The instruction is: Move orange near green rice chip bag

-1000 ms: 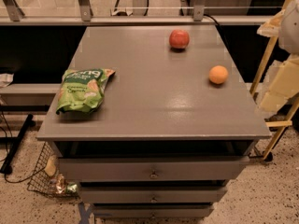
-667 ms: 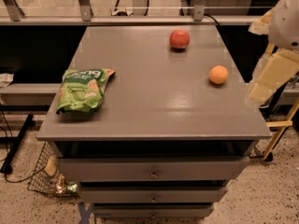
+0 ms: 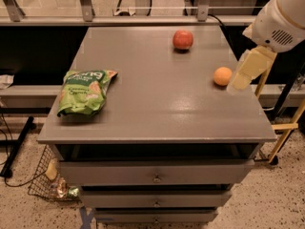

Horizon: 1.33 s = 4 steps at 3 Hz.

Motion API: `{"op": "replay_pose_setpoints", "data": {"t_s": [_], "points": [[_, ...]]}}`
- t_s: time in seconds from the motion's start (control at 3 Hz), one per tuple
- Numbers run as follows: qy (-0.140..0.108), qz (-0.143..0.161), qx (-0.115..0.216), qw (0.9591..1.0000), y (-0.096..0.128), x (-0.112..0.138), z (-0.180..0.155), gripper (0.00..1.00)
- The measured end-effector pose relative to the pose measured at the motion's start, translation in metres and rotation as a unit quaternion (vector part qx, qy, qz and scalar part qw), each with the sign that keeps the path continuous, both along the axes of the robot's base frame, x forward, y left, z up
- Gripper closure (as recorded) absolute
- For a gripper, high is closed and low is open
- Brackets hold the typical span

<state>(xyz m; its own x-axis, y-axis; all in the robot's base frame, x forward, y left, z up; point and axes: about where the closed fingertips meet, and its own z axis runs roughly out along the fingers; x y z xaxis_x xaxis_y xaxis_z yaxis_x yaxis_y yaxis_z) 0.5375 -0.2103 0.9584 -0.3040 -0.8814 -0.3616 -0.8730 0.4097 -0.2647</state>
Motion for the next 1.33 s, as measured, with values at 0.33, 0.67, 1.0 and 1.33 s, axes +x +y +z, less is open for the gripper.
{"op": "replay_pose_setpoints", "data": {"t_s": [0.33, 0.67, 1.0, 1.33], "points": [[0.009, -0.059, 0.018, 0.9981, -0.011, 0.02, -0.019, 0.0], [0.009, -0.059, 0.018, 0.9981, -0.01, 0.02, -0.019, 0.0], [0.011, -0.091, 0.055, 0.9943, -0.026, 0.034, -0.032, 0.0], [0.029, -0.115, 0.094, 0.9885, -0.04, 0.067, -0.055, 0.0]]}}
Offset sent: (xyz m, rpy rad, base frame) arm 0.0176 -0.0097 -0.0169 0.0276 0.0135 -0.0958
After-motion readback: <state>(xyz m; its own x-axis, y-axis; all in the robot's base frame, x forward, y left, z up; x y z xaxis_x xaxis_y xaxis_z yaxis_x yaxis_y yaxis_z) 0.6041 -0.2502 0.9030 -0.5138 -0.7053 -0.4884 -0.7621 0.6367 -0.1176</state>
